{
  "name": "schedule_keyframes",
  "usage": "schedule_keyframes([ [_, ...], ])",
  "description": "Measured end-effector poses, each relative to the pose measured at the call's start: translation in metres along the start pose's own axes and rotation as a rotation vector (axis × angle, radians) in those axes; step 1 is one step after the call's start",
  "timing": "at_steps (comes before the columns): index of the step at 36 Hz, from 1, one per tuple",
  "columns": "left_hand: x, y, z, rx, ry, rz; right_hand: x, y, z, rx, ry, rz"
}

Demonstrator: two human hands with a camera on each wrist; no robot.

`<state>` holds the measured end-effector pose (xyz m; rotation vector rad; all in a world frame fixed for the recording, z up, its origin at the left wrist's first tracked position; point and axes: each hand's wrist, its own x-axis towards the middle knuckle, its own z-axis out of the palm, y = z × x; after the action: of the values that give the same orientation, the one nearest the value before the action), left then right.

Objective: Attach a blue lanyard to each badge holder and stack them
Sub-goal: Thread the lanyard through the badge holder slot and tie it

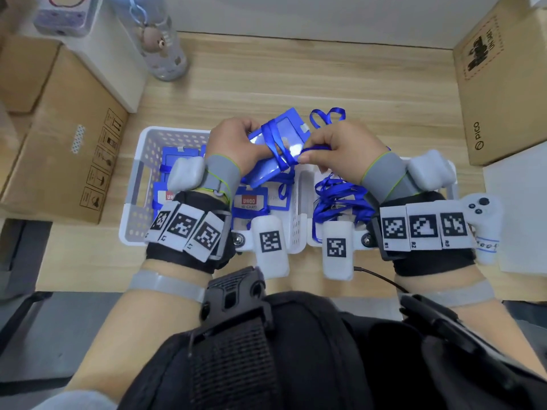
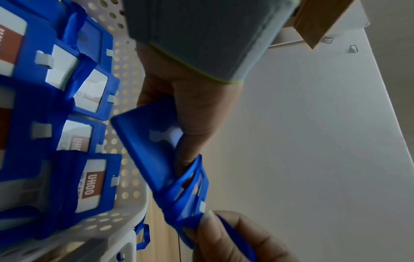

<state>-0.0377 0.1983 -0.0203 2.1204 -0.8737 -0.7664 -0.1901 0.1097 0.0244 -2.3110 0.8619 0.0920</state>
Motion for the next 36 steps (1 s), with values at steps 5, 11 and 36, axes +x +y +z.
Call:
schedule_keyframes([
  [5, -0.005, 0.007, 0.0, 0.048, -0.017, -0.001, 0.003, -0.002, 0.003, 0.013, 0.116, 0.005],
  [11, -0.013, 0.015, 0.002, 0.017, -0.029, 0.017, 0.008, -0.004, 0.005, 0.158, 0.27, 0.027],
  [36, -0.005, 0.009, 0.011, -0.233, -0.033, 0.025, 0.015, -0.013, 0.017, 0.368, 0.05, -0.006],
])
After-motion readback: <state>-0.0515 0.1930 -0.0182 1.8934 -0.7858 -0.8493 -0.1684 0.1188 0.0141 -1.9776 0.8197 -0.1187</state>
